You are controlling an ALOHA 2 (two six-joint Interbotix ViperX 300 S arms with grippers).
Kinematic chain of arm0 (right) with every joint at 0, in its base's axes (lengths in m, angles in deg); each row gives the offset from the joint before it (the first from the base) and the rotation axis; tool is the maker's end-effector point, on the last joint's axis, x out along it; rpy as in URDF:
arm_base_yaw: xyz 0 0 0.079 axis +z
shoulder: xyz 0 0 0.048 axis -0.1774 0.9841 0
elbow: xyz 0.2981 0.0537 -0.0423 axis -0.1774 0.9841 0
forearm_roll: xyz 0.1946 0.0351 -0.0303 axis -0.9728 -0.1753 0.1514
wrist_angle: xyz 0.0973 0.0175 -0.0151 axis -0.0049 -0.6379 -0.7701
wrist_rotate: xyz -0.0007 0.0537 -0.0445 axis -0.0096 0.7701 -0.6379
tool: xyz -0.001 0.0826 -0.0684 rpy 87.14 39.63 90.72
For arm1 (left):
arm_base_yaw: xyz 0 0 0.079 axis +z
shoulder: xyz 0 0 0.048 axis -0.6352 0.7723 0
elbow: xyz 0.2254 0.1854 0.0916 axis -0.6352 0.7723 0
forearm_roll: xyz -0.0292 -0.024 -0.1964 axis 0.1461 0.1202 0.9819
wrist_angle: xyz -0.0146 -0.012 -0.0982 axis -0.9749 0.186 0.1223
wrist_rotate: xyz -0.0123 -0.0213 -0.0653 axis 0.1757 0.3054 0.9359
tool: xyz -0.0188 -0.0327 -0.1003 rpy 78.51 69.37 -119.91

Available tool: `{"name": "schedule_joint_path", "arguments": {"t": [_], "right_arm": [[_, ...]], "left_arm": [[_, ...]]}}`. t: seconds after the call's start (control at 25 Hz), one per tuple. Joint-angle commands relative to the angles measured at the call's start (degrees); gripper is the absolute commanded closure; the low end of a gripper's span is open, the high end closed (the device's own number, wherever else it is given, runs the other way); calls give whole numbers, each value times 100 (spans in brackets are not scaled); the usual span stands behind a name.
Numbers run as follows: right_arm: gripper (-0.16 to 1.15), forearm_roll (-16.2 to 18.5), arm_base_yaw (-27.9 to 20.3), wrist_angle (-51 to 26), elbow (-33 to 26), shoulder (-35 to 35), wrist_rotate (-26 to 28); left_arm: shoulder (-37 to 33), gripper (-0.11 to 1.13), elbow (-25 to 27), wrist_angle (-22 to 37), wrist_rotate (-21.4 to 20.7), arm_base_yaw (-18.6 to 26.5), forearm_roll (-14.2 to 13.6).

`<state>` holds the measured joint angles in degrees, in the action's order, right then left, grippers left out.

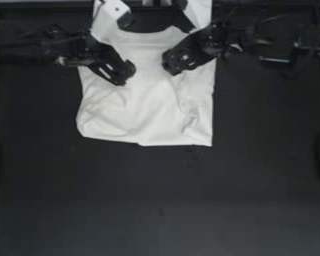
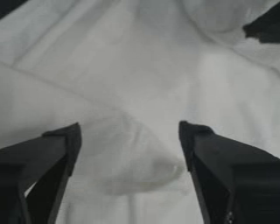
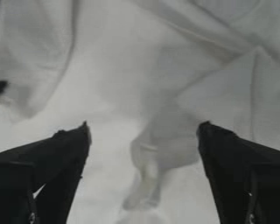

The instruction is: Fold shirt

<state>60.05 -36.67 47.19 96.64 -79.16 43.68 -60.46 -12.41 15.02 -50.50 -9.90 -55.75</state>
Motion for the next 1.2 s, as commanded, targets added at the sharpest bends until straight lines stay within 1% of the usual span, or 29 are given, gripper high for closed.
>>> {"name": "schedule_joint_path", "arguments": {"t": [0.04,0.12,0.24,0.44,0.52,0.6,0.68,0.72,0.8,0.88,0.96,1.04,1.2], "right_arm": [[-1,35,26,-88,-53,-457,-35],[-1,35,62,-114,-53,-571,-237],[-1,-105,176,-246,-53,-765,-914],[-1,-650,272,-668,-18,-1090,-2215],[-1,-958,299,-861,9,-1187,-2707],[-1,-1257,299,-1020,53,-1248,-3085],[-1,-1503,299,-1116,141,-1292,-3401],[-1,-1635,299,-1125,185,-1301,-3542],[-1,-1863,299,-1143,272,-1310,-3744],[-1,-2013,299,-1169,334,-1318,-3823],[-1,-2074,308,-1213,387,-1336,-3867],[-1,-2092,325,-1327,448,-1354,-3946],[-2,-2136,360,-1600,475,-1371,-4271]], "left_arm": [[-703,6,-114,255,-132,9,-9],[-870,6,-62,378,-290,-35,-9],[-1107,5,88,545,-598,-141,9],[-1468,4,334,729,-1107,-483,62],[-1582,3,396,861,-1477,-642,167],[-1679,1,422,1090,-1951,-782,334],[-1714,0,422,1459,-2347,-826,642],[-1723,0,431,1661,-2522,-826,817],[-1705,0,422,1978,-2769,-826,1081],[-1688,0,422,2188,-2856,-826,1230],[-1688,0,431,2338,-2874,-826,1301],[-1679,0,448,2435,-2909,-879,1310],[-1608,0,466,2566,-2962,-905,1310]]}}
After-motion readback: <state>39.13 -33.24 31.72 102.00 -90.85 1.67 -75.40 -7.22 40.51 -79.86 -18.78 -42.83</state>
